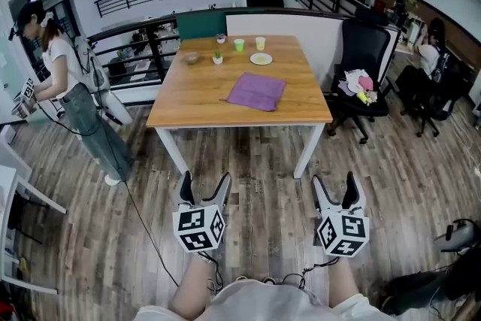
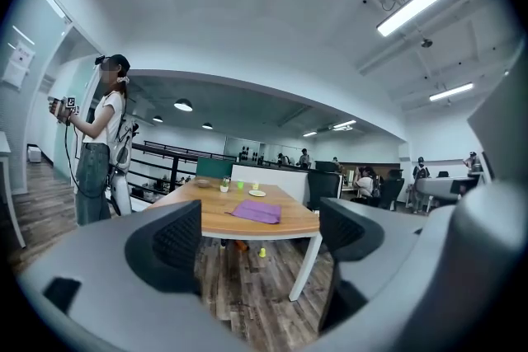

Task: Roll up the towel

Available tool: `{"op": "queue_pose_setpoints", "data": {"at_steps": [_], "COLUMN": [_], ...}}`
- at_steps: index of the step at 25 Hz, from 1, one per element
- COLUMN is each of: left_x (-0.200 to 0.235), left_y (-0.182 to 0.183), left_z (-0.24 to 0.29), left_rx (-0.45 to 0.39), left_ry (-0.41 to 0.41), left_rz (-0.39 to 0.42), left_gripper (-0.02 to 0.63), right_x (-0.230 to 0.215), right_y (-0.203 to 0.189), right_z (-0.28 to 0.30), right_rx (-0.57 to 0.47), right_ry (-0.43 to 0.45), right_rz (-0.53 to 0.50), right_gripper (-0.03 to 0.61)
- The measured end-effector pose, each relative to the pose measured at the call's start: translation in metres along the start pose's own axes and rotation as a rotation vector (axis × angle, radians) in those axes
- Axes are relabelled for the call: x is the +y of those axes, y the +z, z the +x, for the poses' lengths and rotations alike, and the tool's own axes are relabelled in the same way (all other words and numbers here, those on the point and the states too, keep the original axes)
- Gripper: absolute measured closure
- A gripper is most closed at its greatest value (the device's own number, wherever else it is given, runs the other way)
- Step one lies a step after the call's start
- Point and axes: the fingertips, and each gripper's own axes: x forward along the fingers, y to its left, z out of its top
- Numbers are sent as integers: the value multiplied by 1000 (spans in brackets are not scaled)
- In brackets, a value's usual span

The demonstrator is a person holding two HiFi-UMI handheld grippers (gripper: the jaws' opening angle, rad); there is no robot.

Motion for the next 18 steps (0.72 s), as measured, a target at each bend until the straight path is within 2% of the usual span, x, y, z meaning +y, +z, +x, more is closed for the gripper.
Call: {"op": "queue_pose_setpoints", "data": {"at_steps": [4, 9, 18], "left_x": [3, 10, 36], "left_y": [-4, -10, -14], "left_z": [0, -2, 1], "left_rx": [0, -3, 5], "left_ry": [4, 16, 19], "left_rz": [5, -15, -7], "left_gripper": [124, 84, 80], "right_x": [3, 10, 25], "right_y": [-2, -2, -16], "right_z": [0, 0, 8], "right_rx": [-19, -52, -18], "right_ry": [5, 5, -18], "right_rz": [-8, -1, 16], "right_gripper": [108, 20, 14]}}
